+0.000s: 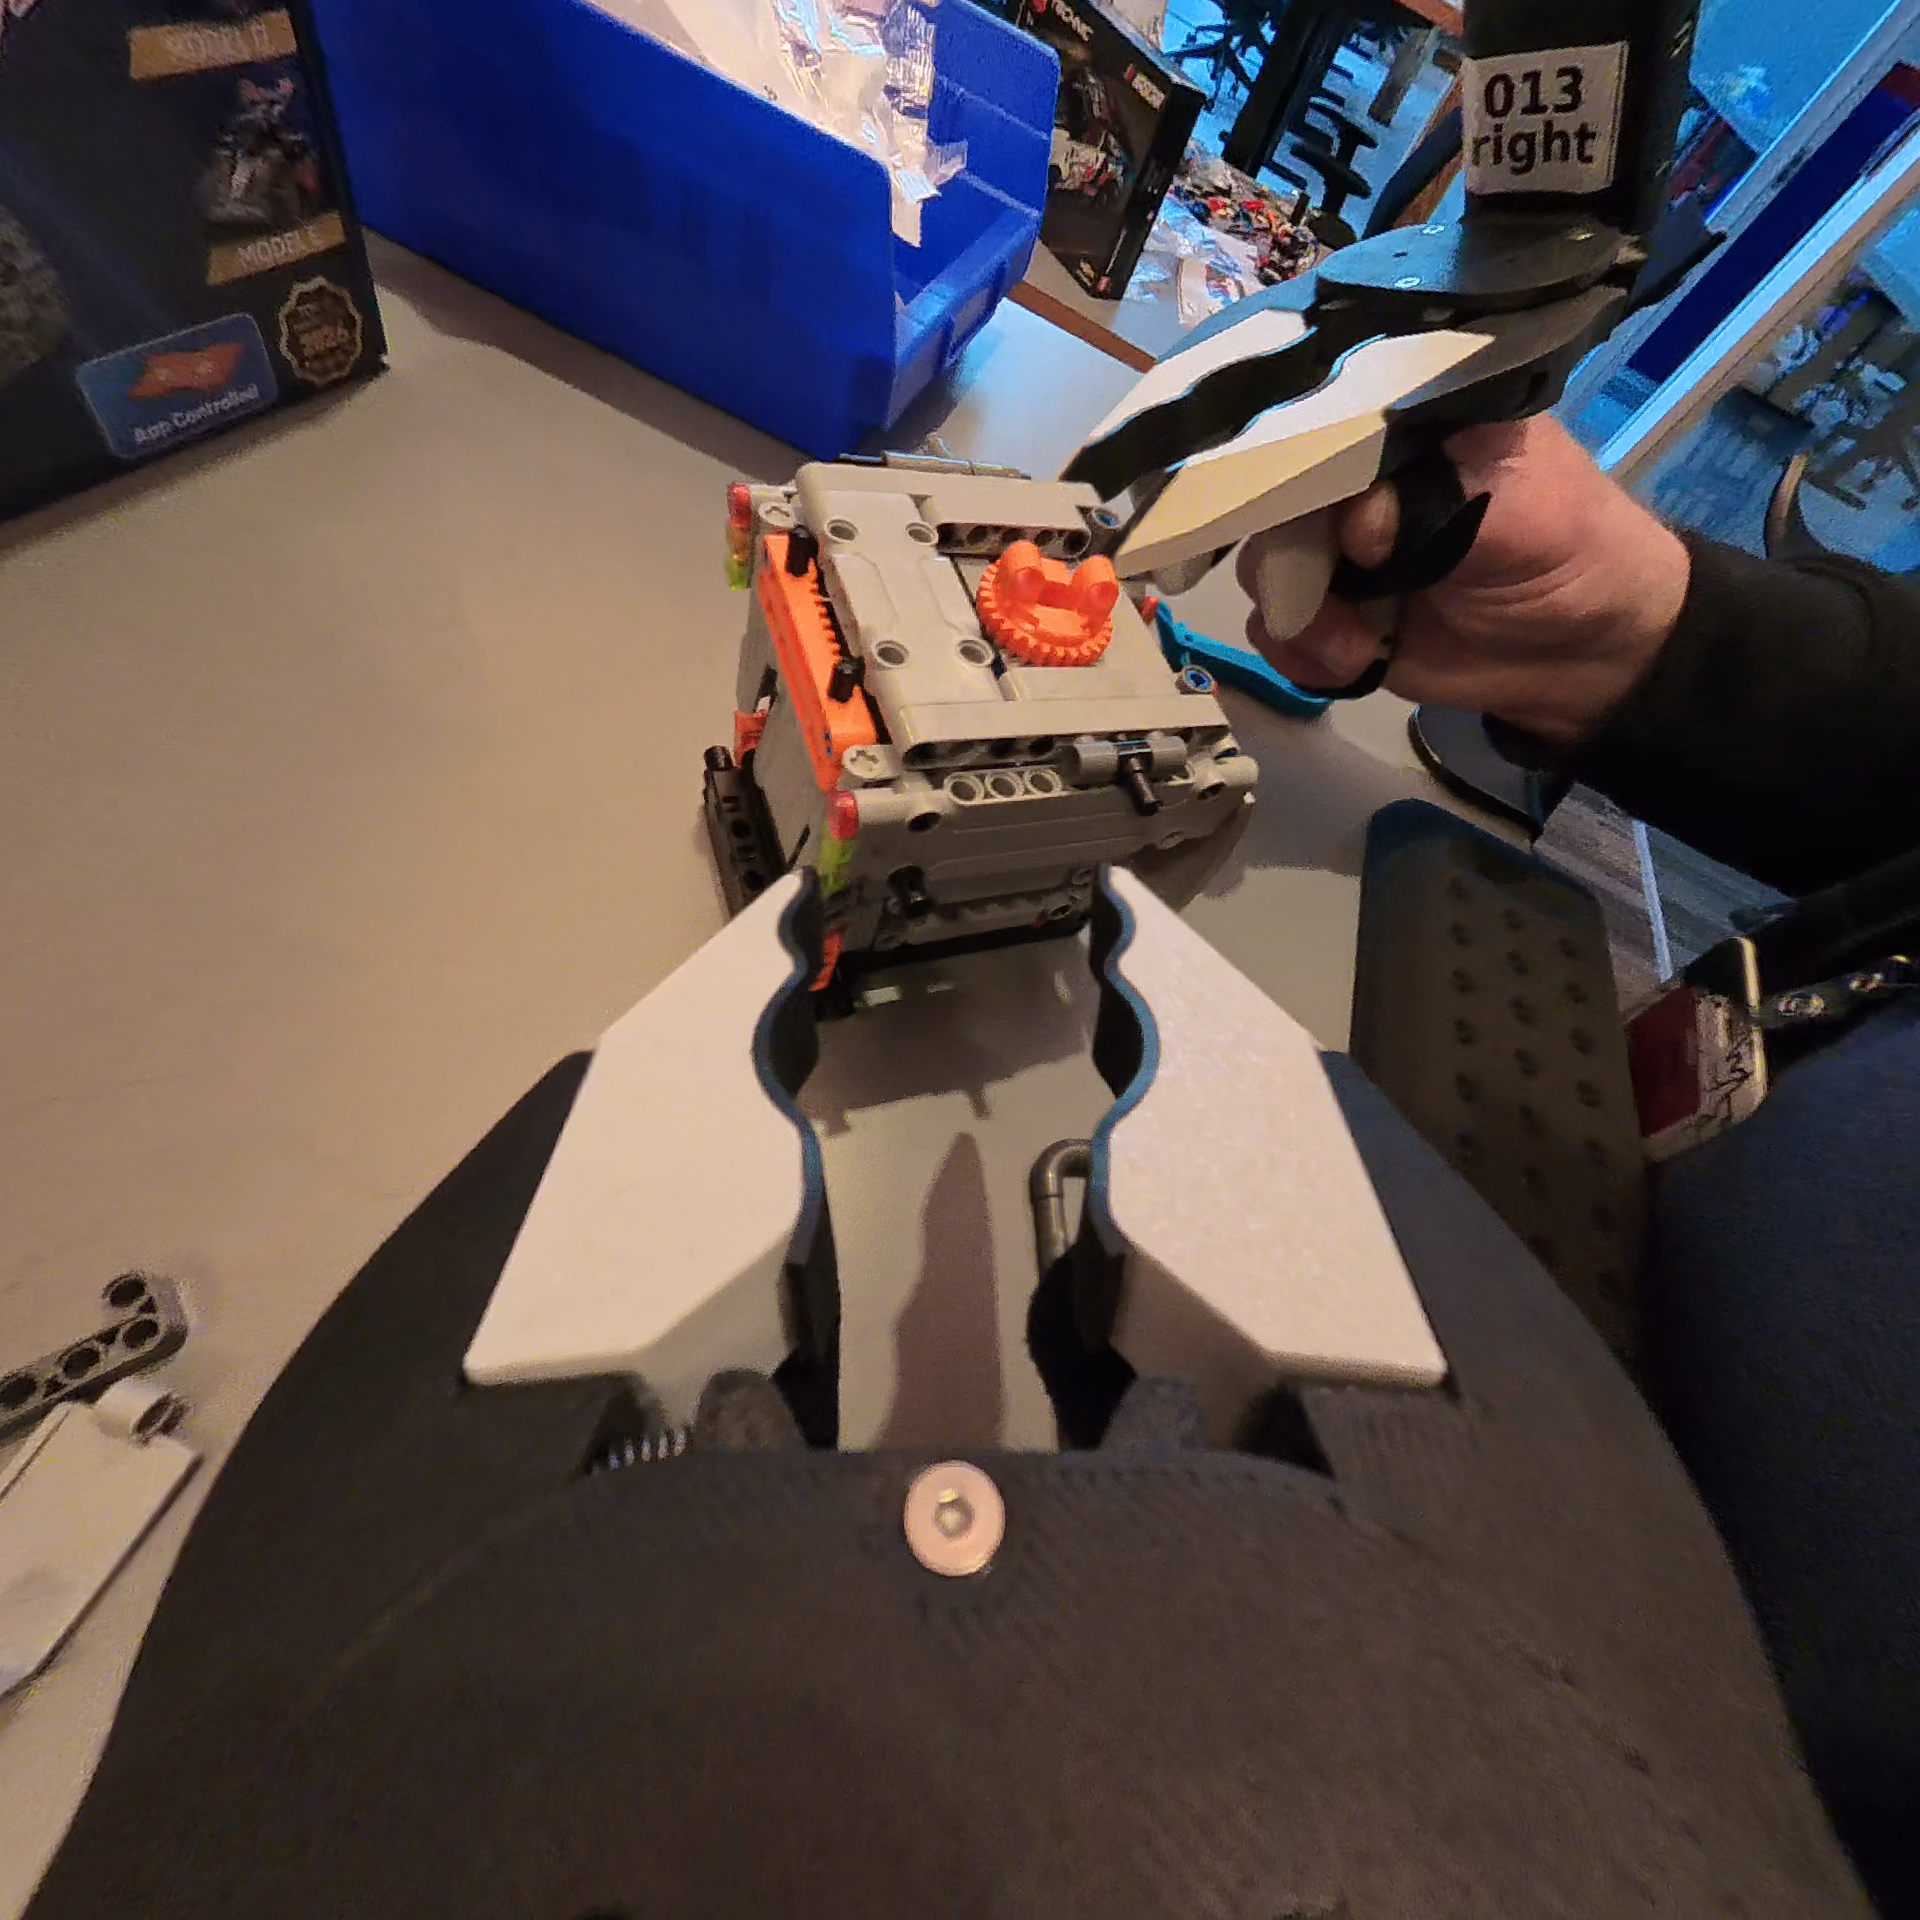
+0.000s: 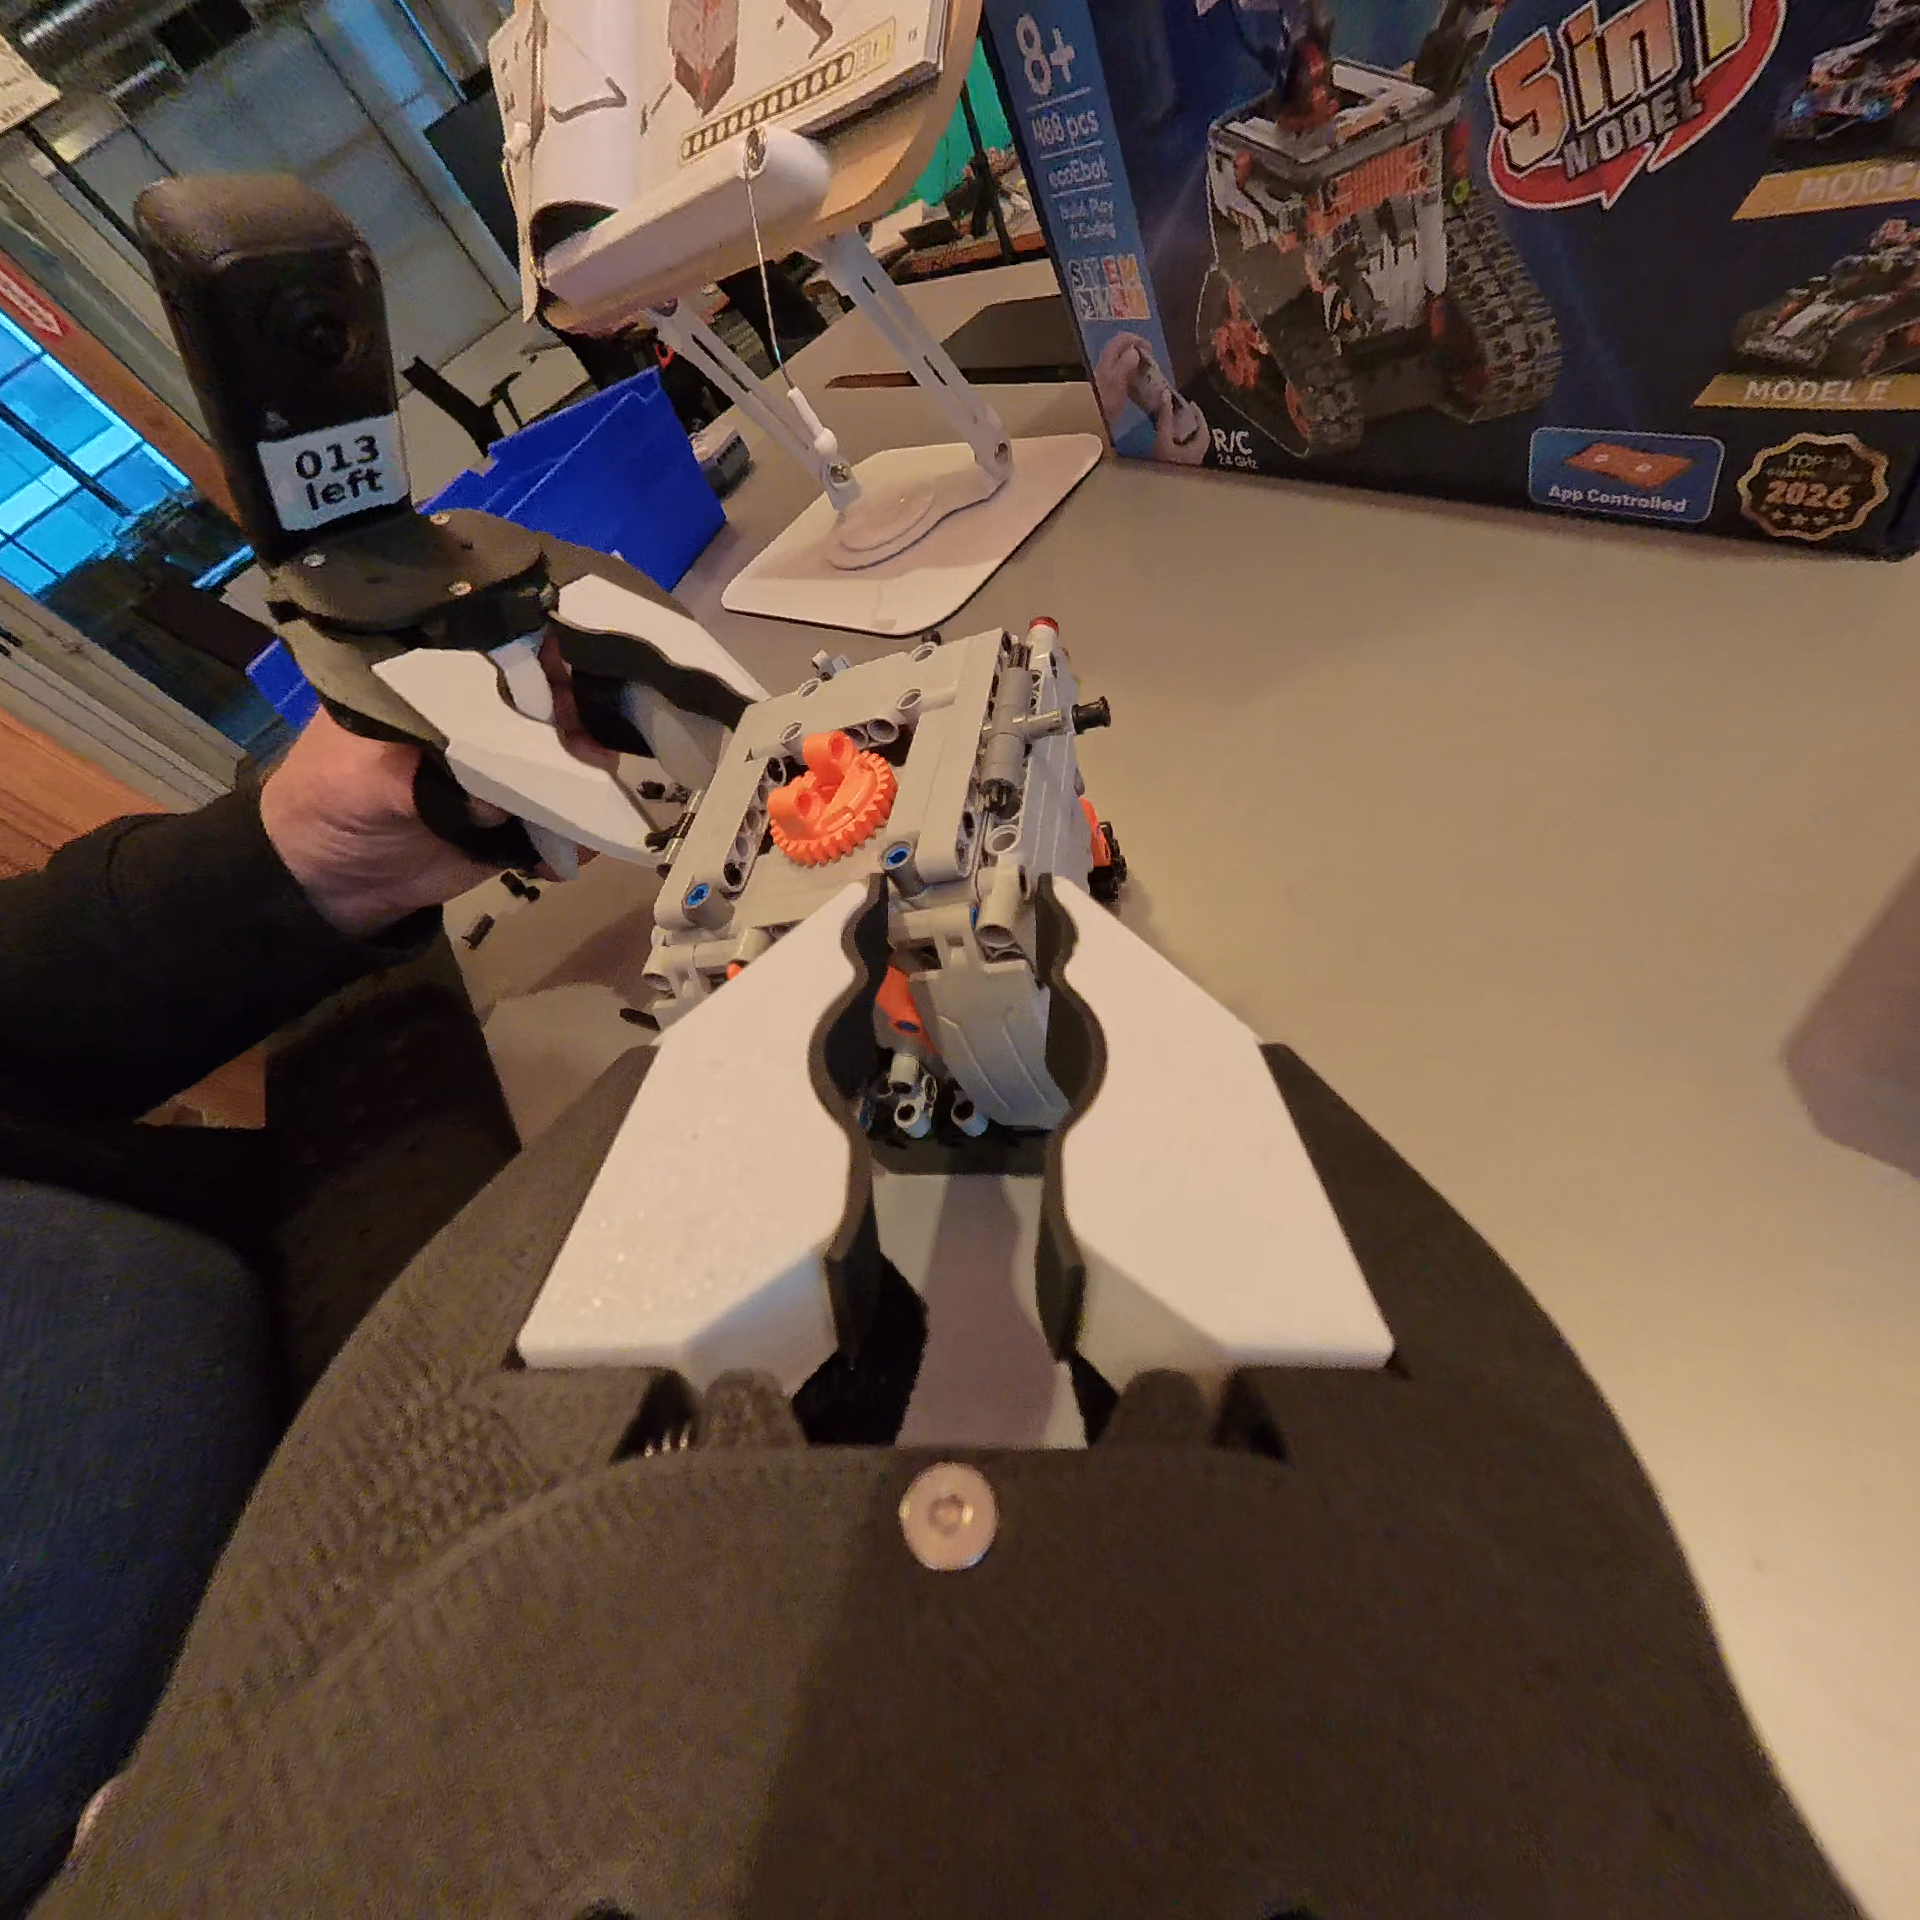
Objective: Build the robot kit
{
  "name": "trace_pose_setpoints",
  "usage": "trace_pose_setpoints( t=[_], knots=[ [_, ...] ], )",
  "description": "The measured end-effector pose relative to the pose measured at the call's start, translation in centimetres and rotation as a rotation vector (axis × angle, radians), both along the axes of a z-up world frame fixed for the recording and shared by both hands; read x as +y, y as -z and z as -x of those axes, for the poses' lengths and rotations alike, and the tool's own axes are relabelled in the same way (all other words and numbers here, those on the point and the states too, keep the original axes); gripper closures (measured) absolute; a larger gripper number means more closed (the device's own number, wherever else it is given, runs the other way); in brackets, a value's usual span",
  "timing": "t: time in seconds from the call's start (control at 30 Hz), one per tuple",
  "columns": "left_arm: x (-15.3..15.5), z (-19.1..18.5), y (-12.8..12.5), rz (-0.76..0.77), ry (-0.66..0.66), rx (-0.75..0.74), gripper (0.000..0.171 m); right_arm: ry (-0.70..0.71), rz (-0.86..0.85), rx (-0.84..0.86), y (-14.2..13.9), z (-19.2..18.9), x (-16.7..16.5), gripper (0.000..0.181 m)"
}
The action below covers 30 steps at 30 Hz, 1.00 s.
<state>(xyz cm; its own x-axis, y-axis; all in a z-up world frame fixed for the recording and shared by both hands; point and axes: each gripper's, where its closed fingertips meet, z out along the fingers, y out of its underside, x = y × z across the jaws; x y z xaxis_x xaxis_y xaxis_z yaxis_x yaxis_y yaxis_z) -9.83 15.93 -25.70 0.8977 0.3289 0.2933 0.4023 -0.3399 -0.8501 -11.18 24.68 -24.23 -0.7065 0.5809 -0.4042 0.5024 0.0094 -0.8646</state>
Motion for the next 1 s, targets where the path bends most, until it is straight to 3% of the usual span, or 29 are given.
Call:
trace_pose_setpoints(
  t=[0.6, 0.83, 1.0],
  knots=[
    [1.7, -3.4, -0.1, -0.036, 0.027, -0.027, 0.129, 0.005, -0.025, -0.007, 0.1, 2.9, 0.6, 0.148],
    [0.5, -1.3, -0.3, -0.008, -0.001, -0.019, 0.117, 0.082, 0.015, 0.005, -1.4, 1.1, 3.0, 0.147],
    [2.2, -2.3, 0.0, -0.014, 0.07, -0.052, 0.124, 0.058, 0.008, -0.04, -0.3, -1.0, 2.2, 0.15]
  ],
)
